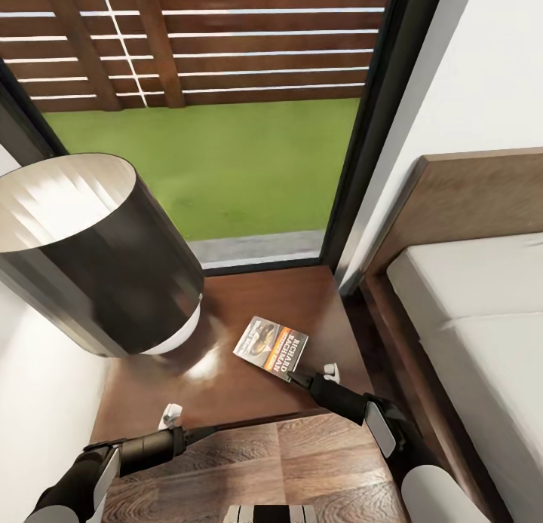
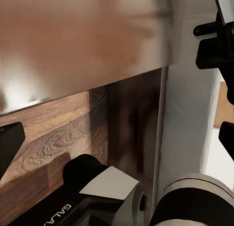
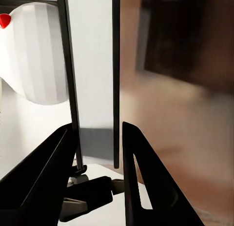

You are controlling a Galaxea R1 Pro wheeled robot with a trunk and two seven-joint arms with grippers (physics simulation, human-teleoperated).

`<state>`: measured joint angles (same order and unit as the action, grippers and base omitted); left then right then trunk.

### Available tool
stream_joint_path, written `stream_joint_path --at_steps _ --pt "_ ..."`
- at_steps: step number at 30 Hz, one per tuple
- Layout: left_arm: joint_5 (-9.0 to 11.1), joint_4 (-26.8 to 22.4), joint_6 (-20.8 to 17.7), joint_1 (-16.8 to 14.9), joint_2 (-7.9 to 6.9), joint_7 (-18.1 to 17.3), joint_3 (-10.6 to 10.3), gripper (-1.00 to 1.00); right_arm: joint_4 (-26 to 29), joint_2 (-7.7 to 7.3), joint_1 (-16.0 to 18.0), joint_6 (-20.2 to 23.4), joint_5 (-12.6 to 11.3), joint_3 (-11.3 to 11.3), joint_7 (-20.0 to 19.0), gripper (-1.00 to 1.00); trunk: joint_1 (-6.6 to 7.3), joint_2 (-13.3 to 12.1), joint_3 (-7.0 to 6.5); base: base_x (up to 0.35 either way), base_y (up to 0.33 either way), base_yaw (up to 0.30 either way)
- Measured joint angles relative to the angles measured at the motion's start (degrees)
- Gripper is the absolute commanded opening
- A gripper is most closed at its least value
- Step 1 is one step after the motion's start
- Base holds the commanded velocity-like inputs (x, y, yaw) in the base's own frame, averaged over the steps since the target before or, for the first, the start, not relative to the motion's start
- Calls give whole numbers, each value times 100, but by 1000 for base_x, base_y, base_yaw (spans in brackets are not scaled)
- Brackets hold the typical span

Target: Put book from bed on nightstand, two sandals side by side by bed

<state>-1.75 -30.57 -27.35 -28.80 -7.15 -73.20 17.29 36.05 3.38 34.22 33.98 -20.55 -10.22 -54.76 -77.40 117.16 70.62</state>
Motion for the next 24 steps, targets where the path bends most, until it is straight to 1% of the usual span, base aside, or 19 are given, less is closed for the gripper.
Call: stream_joint_path --at_steps 15,19,24 --pt "0 0 0 0 0 0 0 100 -1 0 -1 0 -1 0 1 -100 0 0 0 0 0 0" --pt "0 0 0 0 0 0 -1 100 -2 0 1 -6 9 0 2 -100 -87 159 71 0 0 0" --pt "1 0 0 0 0 0 1 100 2 0 2 1 -1 0 -2 -100 -88 160 72 0 0 0"
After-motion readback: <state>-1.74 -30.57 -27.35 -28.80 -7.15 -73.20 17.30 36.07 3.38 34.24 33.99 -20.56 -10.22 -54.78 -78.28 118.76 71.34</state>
